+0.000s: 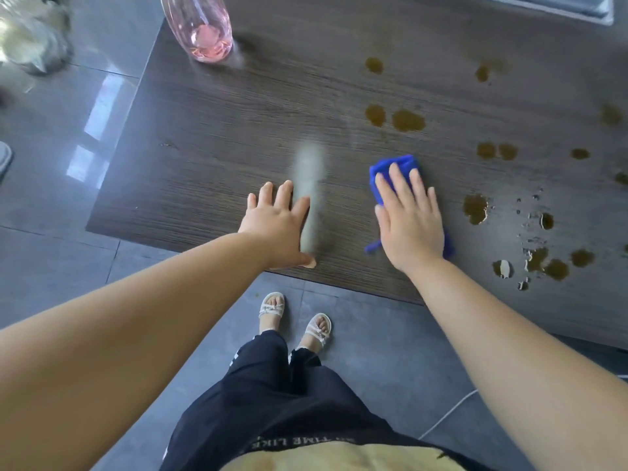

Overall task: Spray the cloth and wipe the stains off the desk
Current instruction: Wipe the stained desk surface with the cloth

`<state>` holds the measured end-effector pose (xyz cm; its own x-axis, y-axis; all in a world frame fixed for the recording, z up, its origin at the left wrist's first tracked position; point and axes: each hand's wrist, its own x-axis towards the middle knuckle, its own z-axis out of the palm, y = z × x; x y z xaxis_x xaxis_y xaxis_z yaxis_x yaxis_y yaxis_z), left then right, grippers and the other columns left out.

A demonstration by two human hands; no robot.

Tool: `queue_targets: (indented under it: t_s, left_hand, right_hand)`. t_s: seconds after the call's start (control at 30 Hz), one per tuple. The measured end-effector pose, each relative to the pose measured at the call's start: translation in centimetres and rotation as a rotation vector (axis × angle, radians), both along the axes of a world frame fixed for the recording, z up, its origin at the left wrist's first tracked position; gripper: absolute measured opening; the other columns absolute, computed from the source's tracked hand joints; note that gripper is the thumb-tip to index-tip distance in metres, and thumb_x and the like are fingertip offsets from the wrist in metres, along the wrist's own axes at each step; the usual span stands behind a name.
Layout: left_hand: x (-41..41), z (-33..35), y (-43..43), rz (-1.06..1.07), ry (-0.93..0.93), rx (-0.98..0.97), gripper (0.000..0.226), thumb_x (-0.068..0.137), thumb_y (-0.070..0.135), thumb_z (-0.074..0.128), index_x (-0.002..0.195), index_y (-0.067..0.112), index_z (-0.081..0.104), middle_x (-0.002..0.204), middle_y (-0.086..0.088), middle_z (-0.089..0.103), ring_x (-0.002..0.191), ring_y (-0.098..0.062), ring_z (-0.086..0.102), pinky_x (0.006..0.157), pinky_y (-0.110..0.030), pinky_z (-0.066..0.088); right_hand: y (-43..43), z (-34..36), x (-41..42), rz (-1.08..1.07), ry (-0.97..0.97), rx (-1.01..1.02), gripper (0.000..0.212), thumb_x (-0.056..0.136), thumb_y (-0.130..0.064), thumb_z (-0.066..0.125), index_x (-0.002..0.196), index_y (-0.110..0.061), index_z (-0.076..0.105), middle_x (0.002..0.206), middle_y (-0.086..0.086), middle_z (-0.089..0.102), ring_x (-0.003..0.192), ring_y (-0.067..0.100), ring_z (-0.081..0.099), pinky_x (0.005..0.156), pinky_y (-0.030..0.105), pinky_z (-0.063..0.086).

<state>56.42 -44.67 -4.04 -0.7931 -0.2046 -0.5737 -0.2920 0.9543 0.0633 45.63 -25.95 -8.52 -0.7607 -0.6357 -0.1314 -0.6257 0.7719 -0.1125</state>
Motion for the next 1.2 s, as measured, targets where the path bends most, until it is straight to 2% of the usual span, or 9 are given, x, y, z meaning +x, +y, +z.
queue_targets:
  t_s: [0.13, 0.3, 0.4, 0.5, 0.63, 0.87, 0.93, 1.1, 1.2]
  left_hand:
    - [0.0, 0.3, -0.2, 0.035, 0.035, 0.055, 0.098, 0.068, 0.060, 0.070, 0.144, 0.022, 0.022, 0.154, -0.010, 0.008, 0.139, -0.036, 0.009, 0.114, -0.048, 0.018]
    - [-0.8, 0.9, -3.9, 0.205, 0.150, 0.293, 0.053, 0.079, 0.020, 0.061, 0.131, 0.019, 0.047, 0.136, -0.007, 0.042, 0.127, -0.030, 0.037, 0.107, -0.035, 0.031]
    - [-1.5, 1.4, -5.0, 0.298, 0.201, 0.363, 0.042, 0.081, 0.010, 0.053, 0.123, 0.017, 0.054, 0.128, -0.006, 0.048, 0.123, -0.027, 0.042, 0.103, -0.032, 0.035]
    - [-2.3, 1.1, -5.3, 0.265, 0.227, 0.314, 0.043, 0.085, 0.013, 0.050, 0.127, 0.021, 0.051, 0.133, -0.005, 0.044, 0.126, -0.029, 0.033, 0.105, -0.033, 0.027]
    - [-3.4, 0.9, -5.5, 0.313, 0.271, 0.278, 0.047, 0.087, 0.017, 0.050, 0.134, 0.024, 0.043, 0.141, -0.004, 0.034, 0.132, -0.030, 0.021, 0.105, -0.040, 0.029]
    - [-6.6, 0.9, -5.8, 0.127, 0.195, 0.238, 0.054, 0.082, 0.031, 0.059, 0.134, 0.026, 0.044, 0.144, -0.002, 0.029, 0.133, -0.030, 0.019, 0.105, -0.043, 0.031]
    - [-7.0, 1.0, -5.8, 0.059, 0.139, 0.199, 0.064, 0.079, 0.039, 0.061, 0.137, 0.026, 0.038, 0.145, -0.002, 0.026, 0.133, -0.031, 0.018, 0.104, -0.044, 0.031]
    - [-6.2, 0.7, -5.6, -0.058, 0.114, 0.108, 0.072, 0.084, 0.033, 0.056, 0.146, 0.025, 0.021, 0.153, -0.002, 0.013, 0.136, -0.031, 0.014, 0.106, -0.042, 0.029]
    - [-5.6, 0.3, -5.9, -0.127, 0.109, 0.064, 0.076, 0.086, 0.031, 0.052, 0.149, 0.028, 0.010, 0.157, 0.000, 0.003, 0.140, -0.029, 0.009, 0.110, -0.038, 0.025]
  right_hand:
    - [-7.0, -0.3, 0.8, -0.232, -0.033, -0.022, 0.054, 0.101, -0.039, 0.028, 0.152, -0.022, 0.016, 0.160, 0.000, 0.006, 0.147, 0.028, 0.002, 0.116, 0.047, 0.002]
    - [-4.0, -0.4, 5.4, 0.342, 0.013, -0.036, 0.051, 0.094, -0.035, 0.032, 0.141, -0.019, 0.045, 0.150, 0.003, 0.037, 0.138, 0.032, 0.034, 0.110, 0.050, 0.027]
    - [1.2, -0.4, 3.5, 0.460, 0.046, -0.015, 0.049, 0.093, -0.032, 0.036, 0.139, -0.021, 0.047, 0.149, 0.003, 0.040, 0.135, 0.032, 0.038, 0.107, 0.051, 0.032]
    - [0.5, -0.4, 0.9, 0.110, 0.027, -0.004, 0.050, 0.096, -0.032, 0.031, 0.143, -0.020, 0.040, 0.152, 0.005, 0.035, 0.139, 0.034, 0.030, 0.108, 0.057, 0.031]
    - [-7.2, -0.9, 2.5, -0.338, 0.043, -0.054, 0.053, 0.099, -0.039, 0.032, 0.149, -0.020, 0.028, 0.158, 0.003, 0.020, 0.145, 0.032, 0.014, 0.115, 0.050, 0.011]
    - [-1.2, -0.9, 5.4, 0.433, 0.059, -0.035, 0.049, 0.092, -0.033, 0.038, 0.141, -0.025, 0.042, 0.151, 0.000, 0.037, 0.138, 0.028, 0.030, 0.111, 0.048, 0.020]
    - [0.8, -0.9, 3.4, 0.342, 0.094, -0.032, 0.048, 0.093, -0.032, 0.037, 0.141, -0.025, 0.042, 0.150, 0.000, 0.038, 0.138, 0.028, 0.032, 0.110, 0.050, 0.024]
    - [-7.3, -1.2, 1.5, -0.353, 0.086, -0.055, 0.059, 0.092, -0.043, 0.025, 0.143, -0.018, 0.040, 0.152, 0.006, 0.034, 0.140, 0.035, 0.028, 0.110, 0.055, 0.023]
    - [-9.7, -1.1, 3.1, -0.197, 0.084, -0.072, 0.058, 0.092, -0.043, 0.030, 0.142, -0.018, 0.042, 0.152, 0.005, 0.035, 0.140, 0.033, 0.029, 0.111, 0.054, 0.025]
